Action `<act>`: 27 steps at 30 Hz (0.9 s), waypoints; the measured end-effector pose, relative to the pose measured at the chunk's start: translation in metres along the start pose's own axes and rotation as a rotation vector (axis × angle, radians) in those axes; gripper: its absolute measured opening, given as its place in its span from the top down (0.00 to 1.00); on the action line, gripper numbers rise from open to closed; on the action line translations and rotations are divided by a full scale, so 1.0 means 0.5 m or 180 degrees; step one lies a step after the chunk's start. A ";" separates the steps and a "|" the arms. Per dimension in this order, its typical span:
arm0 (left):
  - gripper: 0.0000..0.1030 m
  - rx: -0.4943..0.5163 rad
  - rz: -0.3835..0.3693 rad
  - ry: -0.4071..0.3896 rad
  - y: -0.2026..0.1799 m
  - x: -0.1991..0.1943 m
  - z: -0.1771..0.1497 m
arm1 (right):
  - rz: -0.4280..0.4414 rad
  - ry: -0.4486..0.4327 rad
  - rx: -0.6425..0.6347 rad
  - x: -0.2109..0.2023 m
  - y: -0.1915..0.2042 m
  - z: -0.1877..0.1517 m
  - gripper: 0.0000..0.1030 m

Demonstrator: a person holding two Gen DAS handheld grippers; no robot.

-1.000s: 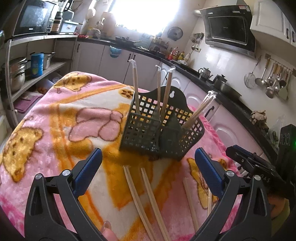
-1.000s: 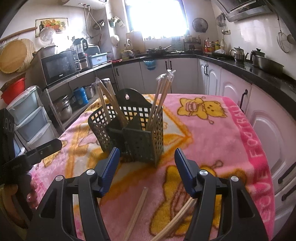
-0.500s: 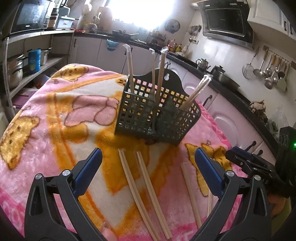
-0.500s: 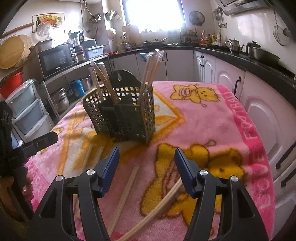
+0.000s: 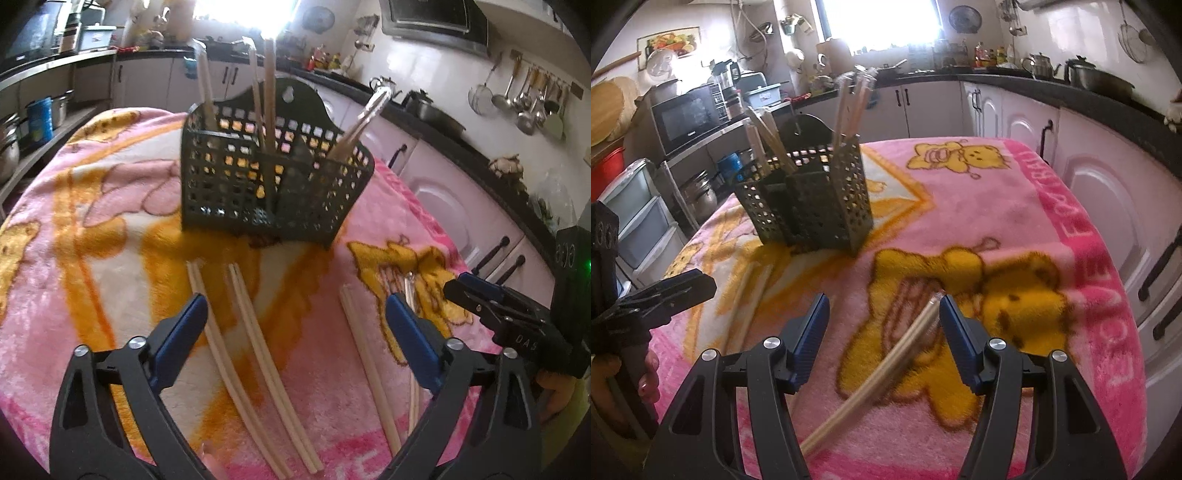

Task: Organize utensils
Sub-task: 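Grasp a chopstick with the right tool while the left tool grasps another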

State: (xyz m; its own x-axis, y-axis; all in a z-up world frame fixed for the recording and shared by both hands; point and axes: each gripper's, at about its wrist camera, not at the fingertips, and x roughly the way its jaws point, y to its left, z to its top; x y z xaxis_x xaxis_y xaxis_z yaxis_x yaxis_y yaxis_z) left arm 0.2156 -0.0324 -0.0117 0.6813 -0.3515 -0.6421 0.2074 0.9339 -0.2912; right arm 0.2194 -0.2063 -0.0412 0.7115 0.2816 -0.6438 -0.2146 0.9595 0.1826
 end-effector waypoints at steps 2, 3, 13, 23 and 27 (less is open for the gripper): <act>0.23 0.0001 -0.0001 0.0058 -0.001 0.012 0.001 | -0.0023 0.0052 0.0035 0.007 -0.013 -0.004 0.42; 0.28 0.0010 -0.0006 0.0098 -0.001 0.020 0.001 | -0.0040 0.0073 0.0055 0.011 -0.020 -0.005 0.42; 0.40 0.0072 0.0207 0.0432 0.007 0.094 0.014 | 0.0087 0.0417 0.0308 0.071 -0.060 0.005 0.42; 0.40 -0.0034 0.0271 0.0594 0.032 0.144 0.037 | 0.0150 0.0787 0.0589 0.160 -0.079 0.022 0.55; 0.40 -0.0085 0.0271 0.0652 0.037 0.159 0.045 | 0.0099 0.0809 0.0626 0.177 -0.083 0.030 0.66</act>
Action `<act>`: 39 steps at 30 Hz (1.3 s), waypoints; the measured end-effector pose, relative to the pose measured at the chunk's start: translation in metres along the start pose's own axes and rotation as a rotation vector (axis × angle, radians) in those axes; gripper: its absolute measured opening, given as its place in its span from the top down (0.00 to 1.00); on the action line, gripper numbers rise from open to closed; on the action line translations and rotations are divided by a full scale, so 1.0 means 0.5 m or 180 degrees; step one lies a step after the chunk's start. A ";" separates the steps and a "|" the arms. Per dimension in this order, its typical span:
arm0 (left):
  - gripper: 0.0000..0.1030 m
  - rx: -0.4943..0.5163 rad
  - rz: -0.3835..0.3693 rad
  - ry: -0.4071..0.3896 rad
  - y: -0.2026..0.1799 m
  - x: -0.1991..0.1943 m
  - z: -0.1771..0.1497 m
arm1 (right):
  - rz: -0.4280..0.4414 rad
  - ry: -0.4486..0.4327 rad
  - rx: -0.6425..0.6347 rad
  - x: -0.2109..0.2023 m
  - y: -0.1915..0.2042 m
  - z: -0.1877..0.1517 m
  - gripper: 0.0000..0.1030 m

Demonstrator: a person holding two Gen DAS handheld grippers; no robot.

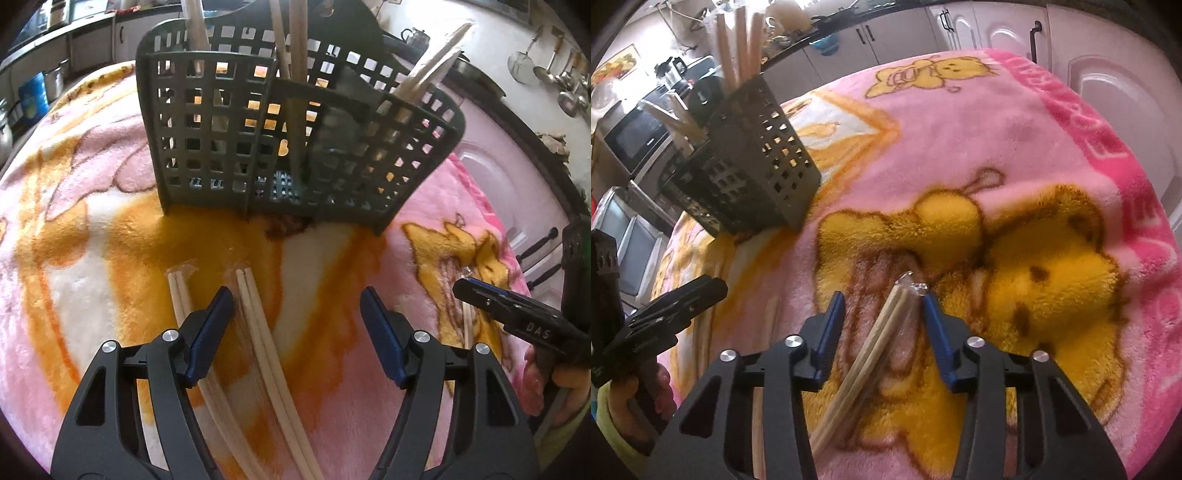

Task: Organize utensils
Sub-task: 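Grasp a chopstick with the right tool while the left tool grasps another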

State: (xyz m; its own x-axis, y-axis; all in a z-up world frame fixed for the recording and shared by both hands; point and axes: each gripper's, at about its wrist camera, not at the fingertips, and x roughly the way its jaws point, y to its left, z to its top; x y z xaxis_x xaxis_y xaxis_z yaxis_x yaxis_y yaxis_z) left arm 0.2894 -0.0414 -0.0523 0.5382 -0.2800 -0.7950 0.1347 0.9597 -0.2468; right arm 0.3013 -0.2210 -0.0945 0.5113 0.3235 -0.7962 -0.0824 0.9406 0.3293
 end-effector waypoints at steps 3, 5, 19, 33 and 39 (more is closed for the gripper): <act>0.43 0.0013 0.0022 0.0028 -0.003 0.008 0.008 | -0.0007 0.0014 0.0053 0.005 -0.010 0.009 0.78; 0.47 0.0045 0.0059 0.0056 -0.007 0.015 0.014 | 0.0009 0.0018 0.0040 0.006 -0.013 0.014 0.82; 0.93 0.0248 0.0324 0.0166 -0.030 0.029 0.031 | 0.0171 -0.0174 -0.0250 -0.033 0.019 0.023 0.89; 0.95 0.0246 -0.0157 -0.0355 -0.061 -0.100 0.042 | 0.0296 -0.0682 -0.0707 -0.159 0.098 0.019 0.90; 0.95 0.0272 -0.0240 -0.0673 -0.058 -0.181 0.048 | 0.0322 -0.0862 -0.0885 -0.206 0.148 0.024 0.91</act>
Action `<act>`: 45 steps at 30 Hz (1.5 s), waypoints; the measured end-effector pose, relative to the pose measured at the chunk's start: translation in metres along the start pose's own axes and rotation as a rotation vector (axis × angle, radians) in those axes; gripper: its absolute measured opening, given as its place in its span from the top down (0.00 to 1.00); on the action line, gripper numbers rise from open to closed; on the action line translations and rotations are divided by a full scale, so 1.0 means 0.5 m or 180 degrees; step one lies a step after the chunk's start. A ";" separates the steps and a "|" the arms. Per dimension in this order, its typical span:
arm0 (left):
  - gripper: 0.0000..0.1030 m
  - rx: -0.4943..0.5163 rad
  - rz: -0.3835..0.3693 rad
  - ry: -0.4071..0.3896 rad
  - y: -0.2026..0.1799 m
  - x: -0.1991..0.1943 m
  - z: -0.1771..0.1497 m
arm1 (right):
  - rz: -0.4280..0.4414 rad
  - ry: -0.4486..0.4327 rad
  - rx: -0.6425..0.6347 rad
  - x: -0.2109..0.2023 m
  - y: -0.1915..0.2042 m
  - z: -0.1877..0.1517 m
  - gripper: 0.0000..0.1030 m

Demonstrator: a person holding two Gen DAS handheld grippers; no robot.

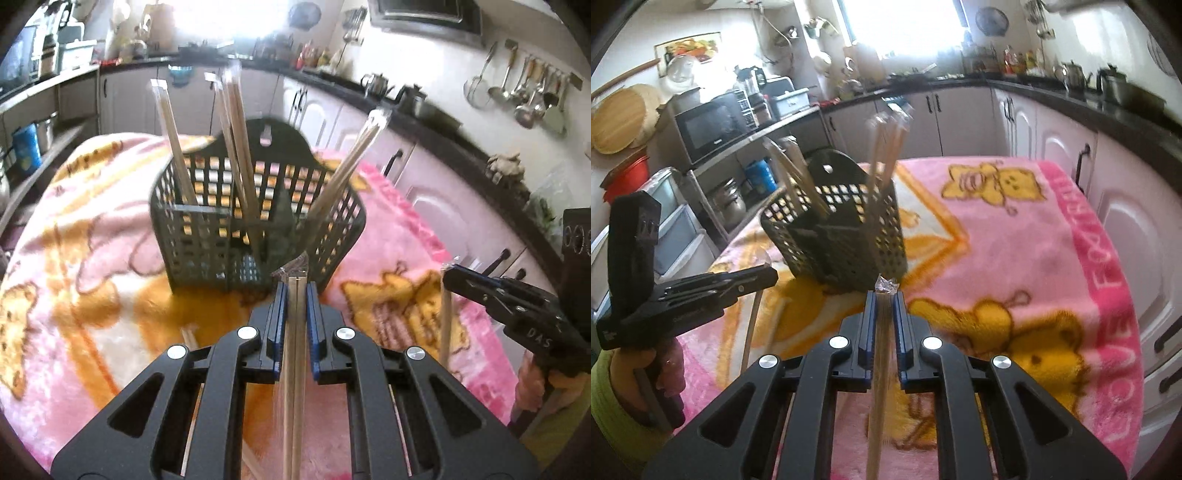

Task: Organize utensils
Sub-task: 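Lift both chopsticks over the grey caddy and lower them inside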

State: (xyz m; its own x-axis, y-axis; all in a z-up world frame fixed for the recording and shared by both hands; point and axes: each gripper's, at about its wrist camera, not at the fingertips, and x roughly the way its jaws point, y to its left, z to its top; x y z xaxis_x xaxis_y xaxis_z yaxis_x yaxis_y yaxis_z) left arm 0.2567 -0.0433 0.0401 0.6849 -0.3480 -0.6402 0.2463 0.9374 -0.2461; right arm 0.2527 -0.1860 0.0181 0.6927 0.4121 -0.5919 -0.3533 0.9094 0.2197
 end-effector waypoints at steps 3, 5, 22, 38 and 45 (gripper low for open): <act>0.95 0.0002 -0.0025 -0.0130 0.005 -0.037 0.005 | 0.0008 -0.0103 -0.0095 -0.022 0.026 0.018 0.92; 0.95 0.0009 -0.0035 -0.0207 0.008 -0.058 0.009 | 0.0035 -0.0166 -0.0150 -0.035 0.042 0.029 0.95; 0.95 -0.0131 0.0045 -0.0588 0.069 -0.160 0.037 | 0.0253 -0.0446 -0.0492 -0.064 0.170 0.097 0.98; 0.95 -0.0205 0.0138 -0.0816 0.123 -0.208 0.097 | 0.0449 -0.0551 -0.0561 -0.032 0.223 0.155 0.98; 0.95 -0.0141 0.0152 -0.0978 0.119 -0.231 0.157 | 0.0465 -0.0633 -0.0543 -0.029 0.219 0.194 0.98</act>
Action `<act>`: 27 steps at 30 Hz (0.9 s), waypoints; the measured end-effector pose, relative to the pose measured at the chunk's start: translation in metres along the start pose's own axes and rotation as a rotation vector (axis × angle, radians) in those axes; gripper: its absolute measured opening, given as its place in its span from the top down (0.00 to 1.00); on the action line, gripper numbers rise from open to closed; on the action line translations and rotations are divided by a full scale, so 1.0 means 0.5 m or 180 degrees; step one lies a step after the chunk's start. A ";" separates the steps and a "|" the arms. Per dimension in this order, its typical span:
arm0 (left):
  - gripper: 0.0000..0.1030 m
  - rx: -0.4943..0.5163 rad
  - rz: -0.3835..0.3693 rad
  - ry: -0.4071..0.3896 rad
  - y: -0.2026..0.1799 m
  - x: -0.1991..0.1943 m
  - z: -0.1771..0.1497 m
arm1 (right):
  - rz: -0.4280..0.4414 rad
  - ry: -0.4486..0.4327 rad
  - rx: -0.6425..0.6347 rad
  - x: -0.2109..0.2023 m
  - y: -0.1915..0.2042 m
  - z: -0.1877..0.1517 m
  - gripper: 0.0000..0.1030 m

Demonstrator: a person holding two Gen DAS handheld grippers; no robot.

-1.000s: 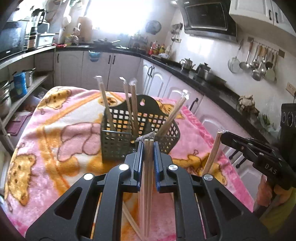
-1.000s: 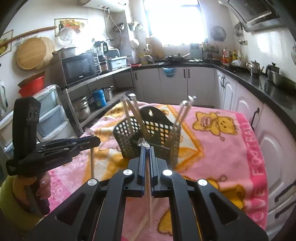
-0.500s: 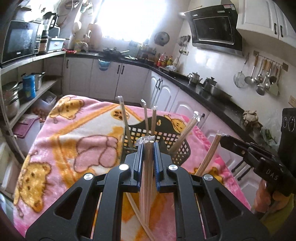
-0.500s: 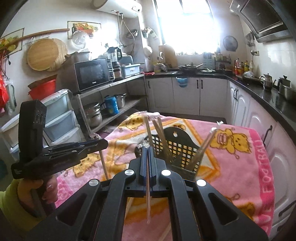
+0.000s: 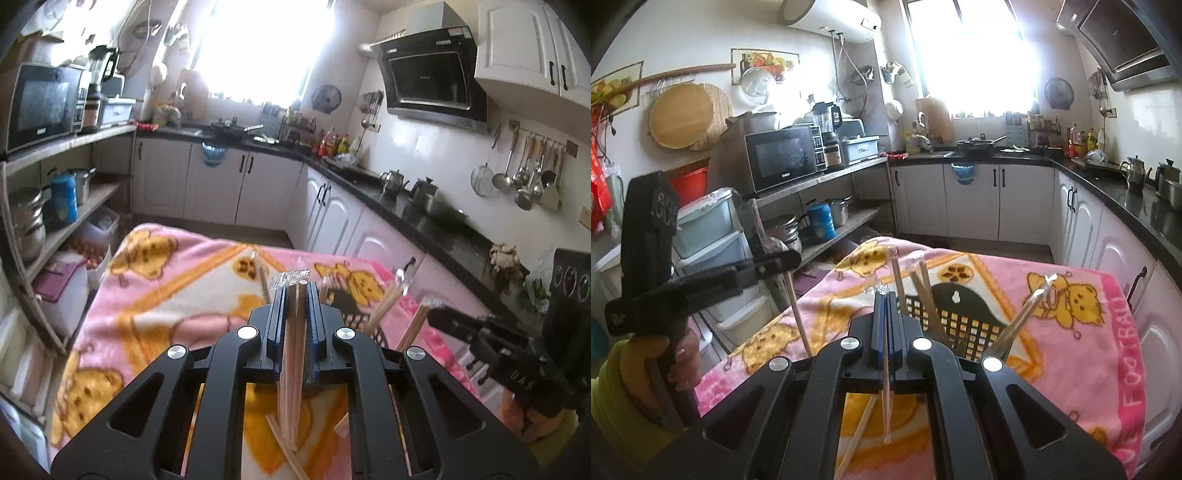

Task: Organize utensils
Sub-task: 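Lift both chopsticks over the grey caddy and lower them inside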

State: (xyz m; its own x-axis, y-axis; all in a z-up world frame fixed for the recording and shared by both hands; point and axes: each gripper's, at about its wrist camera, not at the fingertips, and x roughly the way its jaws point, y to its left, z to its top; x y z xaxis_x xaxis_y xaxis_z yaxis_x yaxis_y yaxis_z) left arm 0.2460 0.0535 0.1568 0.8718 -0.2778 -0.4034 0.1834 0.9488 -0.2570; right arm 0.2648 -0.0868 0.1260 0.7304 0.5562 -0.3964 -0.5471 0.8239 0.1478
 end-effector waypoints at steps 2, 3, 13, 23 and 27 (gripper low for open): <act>0.95 0.0035 -0.0007 -0.0060 -0.005 0.002 0.024 | -0.0013 -0.0034 -0.0005 0.003 -0.003 0.013 0.98; 0.95 0.0046 -0.0012 -0.0079 -0.007 0.005 0.034 | -0.0019 -0.0058 -0.0011 0.004 -0.005 0.024 0.98; 0.95 0.0083 0.0050 -0.0261 -0.019 0.066 0.118 | -0.0125 -0.0284 0.0013 0.008 -0.045 0.108 0.98; 0.95 0.0023 0.0159 -0.0355 -0.005 0.133 0.116 | -0.0164 -0.0404 0.0105 0.034 -0.085 0.139 0.98; 0.95 0.0015 0.0218 -0.0390 0.006 0.148 0.100 | -0.0181 -0.0394 0.0134 0.054 -0.097 0.134 0.98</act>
State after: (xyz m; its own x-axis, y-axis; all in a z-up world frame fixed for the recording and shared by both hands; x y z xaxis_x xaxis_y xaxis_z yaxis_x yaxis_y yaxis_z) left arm 0.3339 0.0435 0.1700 0.9313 -0.1923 -0.3095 0.1235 0.9657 -0.2284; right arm 0.3385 -0.1046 0.1686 0.8061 0.5154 -0.2908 -0.4876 0.8569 0.1672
